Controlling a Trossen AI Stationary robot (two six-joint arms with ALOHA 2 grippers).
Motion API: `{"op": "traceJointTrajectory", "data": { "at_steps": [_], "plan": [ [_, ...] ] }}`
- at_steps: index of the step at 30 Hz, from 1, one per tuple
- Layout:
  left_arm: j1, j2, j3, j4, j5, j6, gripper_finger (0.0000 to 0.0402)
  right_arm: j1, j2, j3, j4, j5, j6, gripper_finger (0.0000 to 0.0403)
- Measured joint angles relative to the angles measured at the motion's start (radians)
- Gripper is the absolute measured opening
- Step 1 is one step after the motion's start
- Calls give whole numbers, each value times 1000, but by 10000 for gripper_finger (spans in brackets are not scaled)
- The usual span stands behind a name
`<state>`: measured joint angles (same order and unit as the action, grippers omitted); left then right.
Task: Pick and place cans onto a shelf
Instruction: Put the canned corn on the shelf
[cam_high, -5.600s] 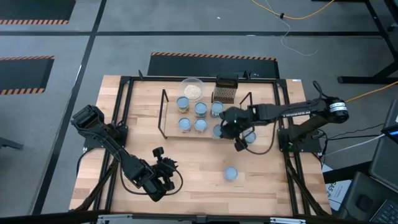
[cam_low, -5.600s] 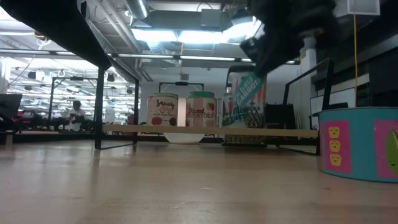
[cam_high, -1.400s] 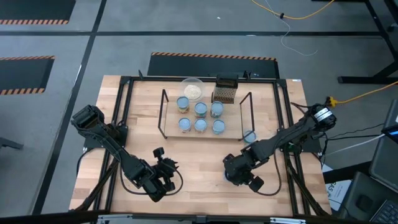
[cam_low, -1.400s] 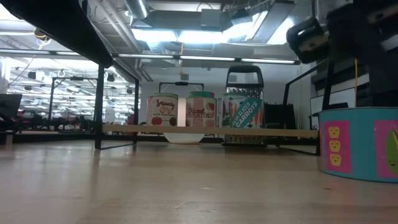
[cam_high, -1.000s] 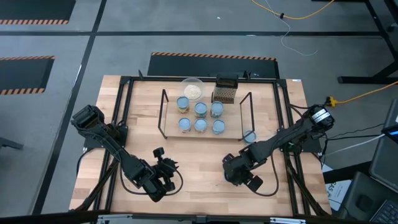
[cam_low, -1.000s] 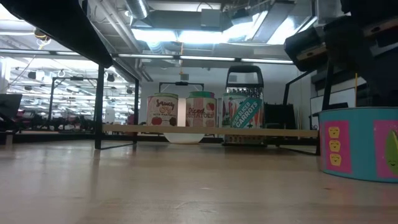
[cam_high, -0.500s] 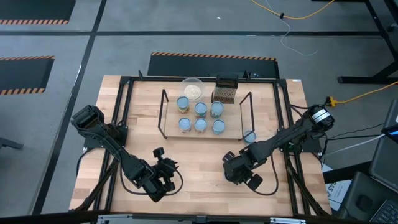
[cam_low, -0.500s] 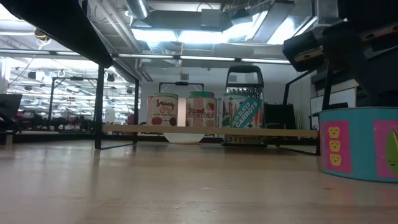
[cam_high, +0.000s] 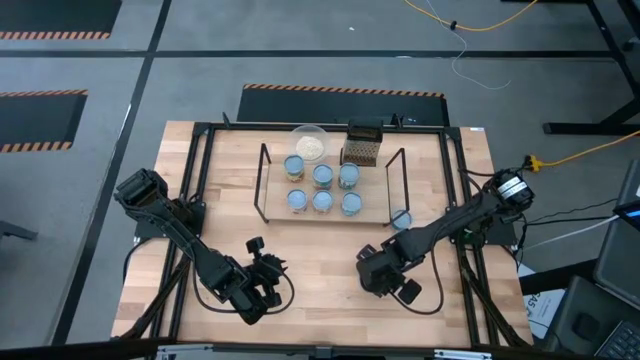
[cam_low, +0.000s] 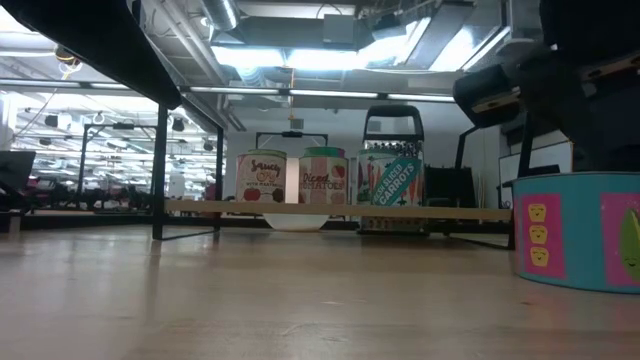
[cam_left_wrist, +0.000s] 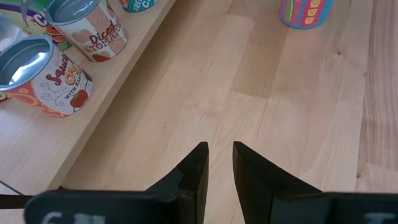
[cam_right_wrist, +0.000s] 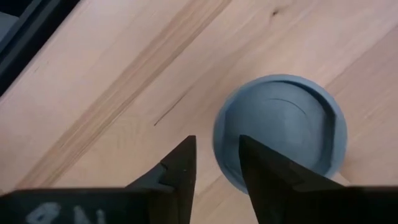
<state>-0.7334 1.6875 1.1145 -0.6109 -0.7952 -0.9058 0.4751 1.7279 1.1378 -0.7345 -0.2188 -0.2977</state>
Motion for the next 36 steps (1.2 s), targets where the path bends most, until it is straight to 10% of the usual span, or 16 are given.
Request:
{"op": "traceJointTrajectory", "data": {
  "at_steps": [17, 25, 36],
  "plan": [
    [0, 0, 0, 19, -36, 4, 66, -1, 0, 0, 0, 3, 12, 14],
    [68, 0, 0, 297, -50, 385, 66, -36, 0, 0, 23, 15, 112, 6],
    [234, 0, 0, 776, 415, 971, 66, -113, 0, 0, 81, 200, 593, 6]
  ]
}}
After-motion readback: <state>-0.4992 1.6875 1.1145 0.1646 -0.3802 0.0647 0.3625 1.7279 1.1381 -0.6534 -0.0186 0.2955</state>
